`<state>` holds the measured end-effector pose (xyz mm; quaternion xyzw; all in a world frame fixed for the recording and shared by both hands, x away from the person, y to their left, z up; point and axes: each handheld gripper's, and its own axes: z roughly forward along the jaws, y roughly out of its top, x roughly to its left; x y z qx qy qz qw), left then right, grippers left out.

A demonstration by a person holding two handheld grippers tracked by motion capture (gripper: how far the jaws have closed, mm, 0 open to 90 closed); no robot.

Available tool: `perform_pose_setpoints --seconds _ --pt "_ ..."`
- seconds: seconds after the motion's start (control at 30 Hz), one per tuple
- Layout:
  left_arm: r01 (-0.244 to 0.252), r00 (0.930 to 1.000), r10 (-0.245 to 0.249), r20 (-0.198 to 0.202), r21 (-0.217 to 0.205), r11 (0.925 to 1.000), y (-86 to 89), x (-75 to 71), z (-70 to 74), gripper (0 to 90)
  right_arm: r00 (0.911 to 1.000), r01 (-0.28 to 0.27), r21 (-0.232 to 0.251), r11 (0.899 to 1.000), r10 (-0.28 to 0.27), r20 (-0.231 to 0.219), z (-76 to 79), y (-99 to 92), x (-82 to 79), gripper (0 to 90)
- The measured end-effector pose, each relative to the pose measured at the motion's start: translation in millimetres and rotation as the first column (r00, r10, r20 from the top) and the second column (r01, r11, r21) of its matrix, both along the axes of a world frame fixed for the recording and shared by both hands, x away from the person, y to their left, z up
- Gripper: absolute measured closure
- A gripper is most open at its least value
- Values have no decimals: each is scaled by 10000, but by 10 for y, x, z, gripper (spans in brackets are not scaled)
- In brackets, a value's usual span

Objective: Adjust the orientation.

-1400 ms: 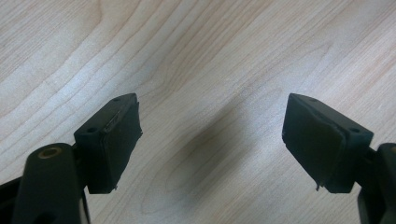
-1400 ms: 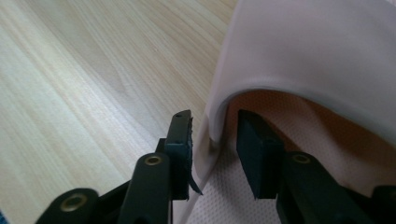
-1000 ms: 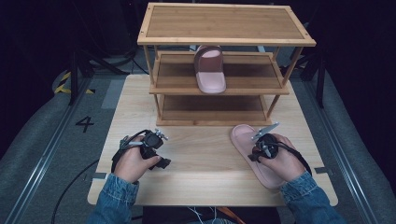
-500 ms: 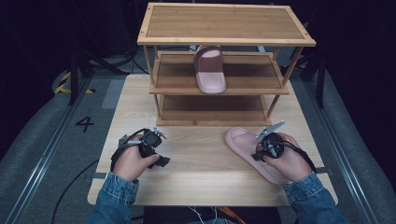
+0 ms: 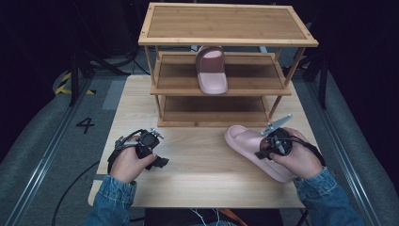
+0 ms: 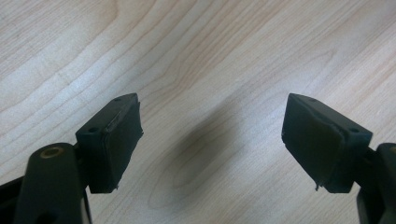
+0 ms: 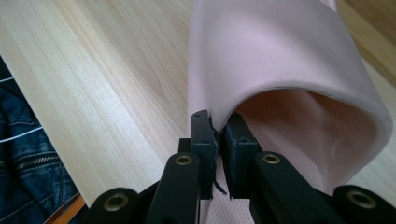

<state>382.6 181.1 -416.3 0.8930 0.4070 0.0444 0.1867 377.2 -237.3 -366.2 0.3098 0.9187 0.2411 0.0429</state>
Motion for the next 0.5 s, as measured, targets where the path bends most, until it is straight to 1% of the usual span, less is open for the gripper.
perform_pose_setpoints --seconds 0.07,0.1,0.13,0.23,0.27,0.3,0.37,0.4,0.5 --pt "75 10000 -75 60 -12 10000 13 4 -1 209 9999 -105 -108 9999 106 99 66 0 4 846" --pt "145 9997 -145 179 25 9999 24 10 3 209 9997 -161 -175 9997 164 162 105 4 5 845" --pt "122 9998 -121 177 -64 9999 26 8 1 210 9996 -224 -192 9996 228 177 132 8 7 845" --pt "151 9991 -149 396 -54 9999 43 9 4 211 9990 -414 -205 9989 418 180 198 15 20 842" --pt "140 9992 -137 372 -69 9999 47 7 5 212 9986 -485 -234 9986 489 194 222 16 24 841" --pt "132 9990 -128 430 -83 9999 57 6 7 212 9982 -550 -263 9981 556 225 240 16 28 842" --pt "73 9992 -67 404 -154 9999 68 -2 13 212 9954 -912 -398 9950 923 271 311 9 44 842" --pt "89 9989 -82 465 -155 9998 77 -3 16 212 9934 -1102 -496 9927 1116 275 349 7 50 843" --pt "19 9986 -6 521 -248 9997 94 -12 25 213 9872 -1473 -803 9858 1516 496 473 0 74 843"
